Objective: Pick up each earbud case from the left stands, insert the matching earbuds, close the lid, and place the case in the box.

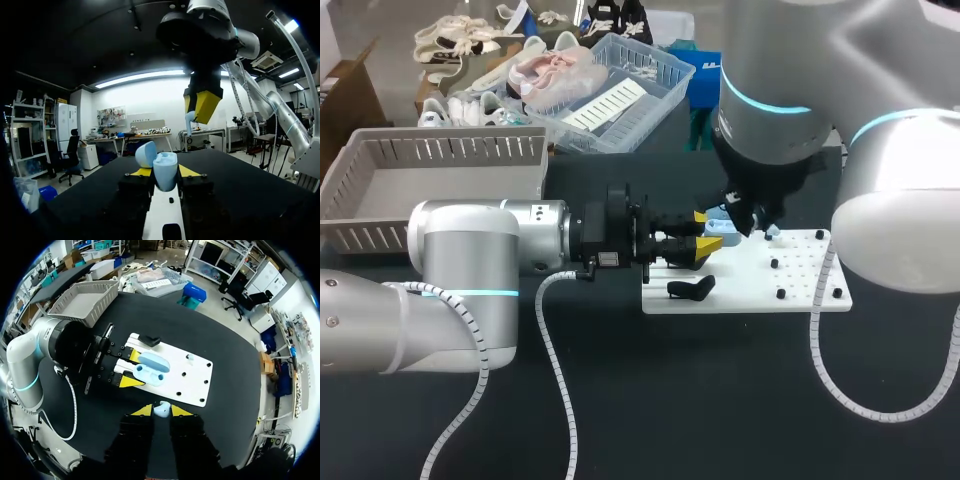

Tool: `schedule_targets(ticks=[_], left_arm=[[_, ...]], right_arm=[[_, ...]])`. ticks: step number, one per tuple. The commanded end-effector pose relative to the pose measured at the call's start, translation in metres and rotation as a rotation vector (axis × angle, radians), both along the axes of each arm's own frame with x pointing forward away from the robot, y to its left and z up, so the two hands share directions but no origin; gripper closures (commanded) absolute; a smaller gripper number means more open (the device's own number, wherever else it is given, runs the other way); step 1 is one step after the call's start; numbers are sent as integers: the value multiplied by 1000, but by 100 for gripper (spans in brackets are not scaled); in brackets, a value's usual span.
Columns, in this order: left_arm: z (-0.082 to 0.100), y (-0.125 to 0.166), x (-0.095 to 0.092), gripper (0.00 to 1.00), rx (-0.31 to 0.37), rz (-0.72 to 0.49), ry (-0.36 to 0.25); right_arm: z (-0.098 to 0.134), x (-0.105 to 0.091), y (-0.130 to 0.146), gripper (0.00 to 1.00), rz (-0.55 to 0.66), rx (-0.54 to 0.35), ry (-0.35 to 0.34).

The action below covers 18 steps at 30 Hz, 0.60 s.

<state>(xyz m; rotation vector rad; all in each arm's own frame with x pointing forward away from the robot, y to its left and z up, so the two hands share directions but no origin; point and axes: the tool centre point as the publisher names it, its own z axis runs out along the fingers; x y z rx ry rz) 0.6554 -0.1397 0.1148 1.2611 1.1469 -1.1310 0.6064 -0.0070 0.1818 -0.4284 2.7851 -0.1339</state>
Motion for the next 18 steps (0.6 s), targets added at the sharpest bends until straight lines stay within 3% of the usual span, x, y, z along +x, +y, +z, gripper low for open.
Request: schedule_targets(ticks=[1,7,18], left_arm=[[-1,-1,1,100,0,0,0],[-1,-1,1,100,0,0,0],[-1,-1,1,100,0,0,0]], right_arm=[[7,5,11,100,-45,18,-35],[14,14,24,100,-71,-86,-65],[12,28,24,100,-111,-144,19]])
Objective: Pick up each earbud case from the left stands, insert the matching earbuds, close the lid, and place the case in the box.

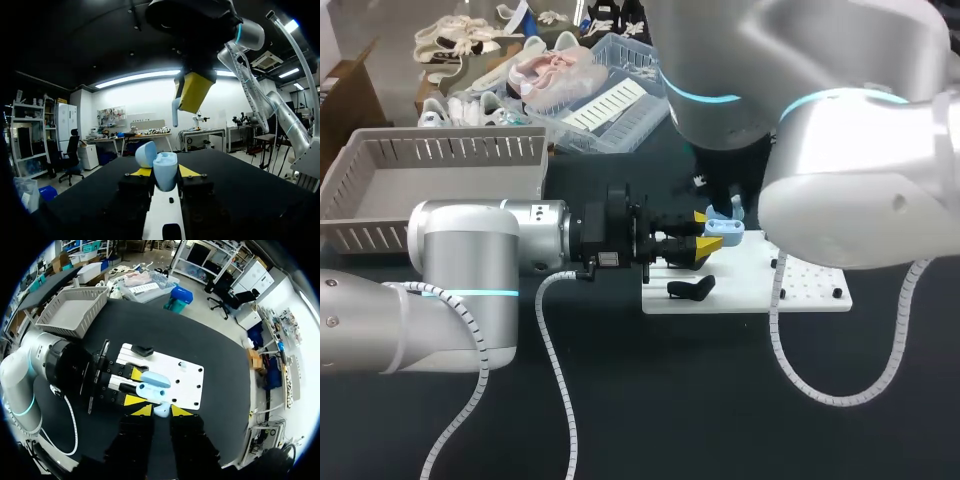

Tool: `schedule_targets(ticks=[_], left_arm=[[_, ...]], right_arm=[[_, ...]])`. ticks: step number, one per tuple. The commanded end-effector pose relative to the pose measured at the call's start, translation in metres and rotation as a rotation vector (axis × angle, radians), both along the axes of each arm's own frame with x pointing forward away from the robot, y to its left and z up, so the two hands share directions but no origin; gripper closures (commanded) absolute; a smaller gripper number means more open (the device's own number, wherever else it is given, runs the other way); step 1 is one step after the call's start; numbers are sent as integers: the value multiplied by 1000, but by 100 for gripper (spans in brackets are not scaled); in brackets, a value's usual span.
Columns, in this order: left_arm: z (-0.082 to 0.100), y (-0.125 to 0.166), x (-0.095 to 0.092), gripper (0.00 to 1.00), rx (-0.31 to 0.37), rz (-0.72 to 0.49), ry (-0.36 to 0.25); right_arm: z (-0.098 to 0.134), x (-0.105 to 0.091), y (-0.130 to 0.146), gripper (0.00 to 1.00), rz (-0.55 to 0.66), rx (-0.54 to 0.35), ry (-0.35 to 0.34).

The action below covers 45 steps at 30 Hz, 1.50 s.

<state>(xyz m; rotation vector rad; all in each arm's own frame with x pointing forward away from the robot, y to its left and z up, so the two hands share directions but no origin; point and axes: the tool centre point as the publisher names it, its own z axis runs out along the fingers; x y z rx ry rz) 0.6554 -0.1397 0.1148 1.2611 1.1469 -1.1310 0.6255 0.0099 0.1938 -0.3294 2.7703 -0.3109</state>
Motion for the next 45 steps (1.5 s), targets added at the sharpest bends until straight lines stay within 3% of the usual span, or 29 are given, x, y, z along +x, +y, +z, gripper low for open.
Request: schedule_targets(ticks=[1,20,27,45], left_arm=[[-1,-1,1,100,0,0,0],[-1,-1,1,100,0,0,0],[-1,-1,1,100,0,0,0],[-1,-1,1,100,0,0,0]], right_arm=[[-1,10,6,100,-32,-32,57],[-3,9,-1,100,-54,-42,65],[-4,10,6,100,-210,-42,93],[-8,5,3,100,-317,35,16]])
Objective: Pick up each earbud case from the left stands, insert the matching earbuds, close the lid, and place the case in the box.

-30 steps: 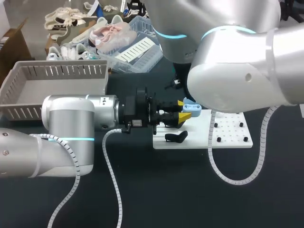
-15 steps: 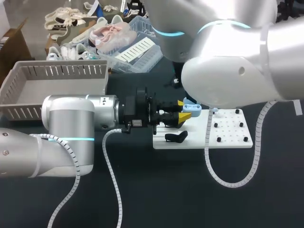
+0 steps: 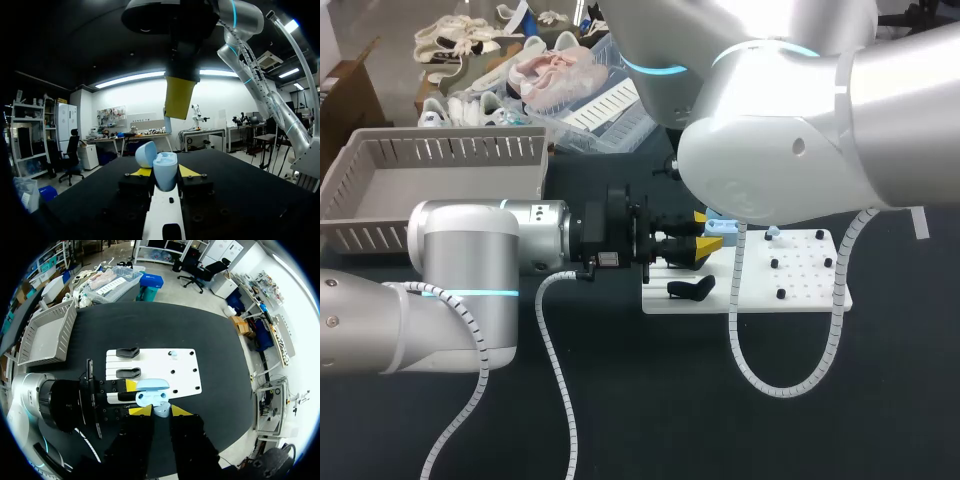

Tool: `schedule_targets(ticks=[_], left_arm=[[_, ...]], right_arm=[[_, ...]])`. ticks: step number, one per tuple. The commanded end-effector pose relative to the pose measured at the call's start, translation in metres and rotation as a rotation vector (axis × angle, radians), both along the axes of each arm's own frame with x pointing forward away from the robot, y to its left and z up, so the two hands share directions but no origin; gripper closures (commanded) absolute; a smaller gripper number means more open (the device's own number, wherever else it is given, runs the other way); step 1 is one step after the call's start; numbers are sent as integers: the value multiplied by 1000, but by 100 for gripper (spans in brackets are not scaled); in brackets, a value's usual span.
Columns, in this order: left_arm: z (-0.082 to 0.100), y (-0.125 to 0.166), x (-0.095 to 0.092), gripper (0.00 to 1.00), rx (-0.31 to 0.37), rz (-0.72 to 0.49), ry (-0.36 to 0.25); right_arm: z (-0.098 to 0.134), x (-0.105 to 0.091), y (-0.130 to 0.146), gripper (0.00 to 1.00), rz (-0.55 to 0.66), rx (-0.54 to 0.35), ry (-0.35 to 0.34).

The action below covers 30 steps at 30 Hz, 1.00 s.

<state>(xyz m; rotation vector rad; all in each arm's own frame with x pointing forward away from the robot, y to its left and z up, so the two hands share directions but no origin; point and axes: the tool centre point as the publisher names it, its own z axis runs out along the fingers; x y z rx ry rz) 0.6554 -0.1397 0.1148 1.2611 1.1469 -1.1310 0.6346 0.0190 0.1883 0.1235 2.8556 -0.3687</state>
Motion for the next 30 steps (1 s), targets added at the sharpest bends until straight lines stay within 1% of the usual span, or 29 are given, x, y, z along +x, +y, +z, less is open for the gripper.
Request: schedule_targets(ticks=[1,2,4,5,6,24,30], left_arm=[[-1,-1,1,100,0,0,0],[-1,-1,1,100,0,0,0],[-1,-1,1,100,0,0,0],[-1,-1,1,100,0,0,0],[-1,-1,1,100,0,0,0],[-1,-1,1,100,0,0,0],[-1,-1,1,100,0,0,0]], right_arm=[[-3,-4,-6,100,16,26,-33],[-3,-4,-6,100,15,27,-34],[-5,-4,-7,100,34,44,-63],[-5,-4,-8,100,28,28,-50],[-6,-4,-9,100,27,17,-56],[-15,7,-10,100,43,25,-45],[-18,7,-8,100,48,28,-37]])
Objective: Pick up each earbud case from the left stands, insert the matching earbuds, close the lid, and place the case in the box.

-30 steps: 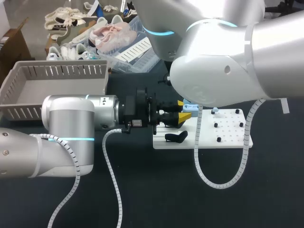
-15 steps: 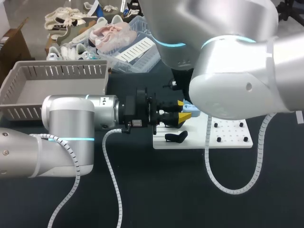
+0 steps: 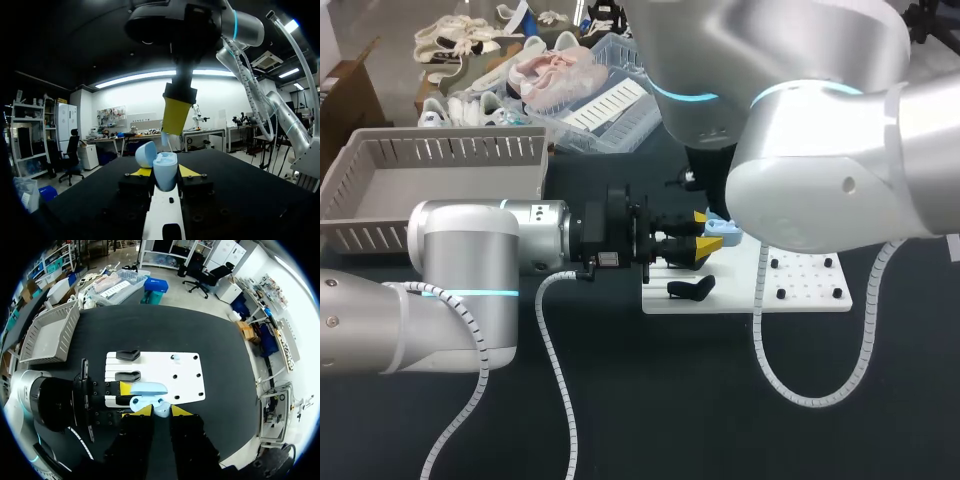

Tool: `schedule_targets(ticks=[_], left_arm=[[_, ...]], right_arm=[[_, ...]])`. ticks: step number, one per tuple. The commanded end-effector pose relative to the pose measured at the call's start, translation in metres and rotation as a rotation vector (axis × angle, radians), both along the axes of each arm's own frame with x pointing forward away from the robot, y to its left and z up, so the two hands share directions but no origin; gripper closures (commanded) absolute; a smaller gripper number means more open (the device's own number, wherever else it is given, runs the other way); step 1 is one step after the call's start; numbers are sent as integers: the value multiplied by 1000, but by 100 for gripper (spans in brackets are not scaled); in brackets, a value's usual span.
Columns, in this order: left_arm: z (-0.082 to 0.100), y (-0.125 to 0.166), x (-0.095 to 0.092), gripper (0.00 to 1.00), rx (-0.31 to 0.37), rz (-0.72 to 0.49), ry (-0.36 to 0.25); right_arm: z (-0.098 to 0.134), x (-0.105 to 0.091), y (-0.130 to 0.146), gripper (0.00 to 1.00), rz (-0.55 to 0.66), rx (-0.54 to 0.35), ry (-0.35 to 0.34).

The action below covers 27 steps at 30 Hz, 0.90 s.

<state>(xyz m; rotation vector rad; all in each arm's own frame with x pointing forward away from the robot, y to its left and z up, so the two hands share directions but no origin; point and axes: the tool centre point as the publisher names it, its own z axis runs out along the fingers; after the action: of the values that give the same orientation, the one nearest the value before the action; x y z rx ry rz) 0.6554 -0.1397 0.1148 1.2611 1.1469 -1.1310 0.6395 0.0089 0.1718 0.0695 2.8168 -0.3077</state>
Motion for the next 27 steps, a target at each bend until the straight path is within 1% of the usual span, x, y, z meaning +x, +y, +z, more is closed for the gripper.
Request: schedule_targets(ticks=[1,14,27], left_arm=[[-1,-1,1,100,0,0,0],[-1,-1,1,100,0,0,0],[-1,-1,1,100,0,0,0]], right_arm=[[-1,3,3,100,2,-3,8],[-8,3,4,100,5,-5,26],[-12,4,1,100,-5,-6,25]])
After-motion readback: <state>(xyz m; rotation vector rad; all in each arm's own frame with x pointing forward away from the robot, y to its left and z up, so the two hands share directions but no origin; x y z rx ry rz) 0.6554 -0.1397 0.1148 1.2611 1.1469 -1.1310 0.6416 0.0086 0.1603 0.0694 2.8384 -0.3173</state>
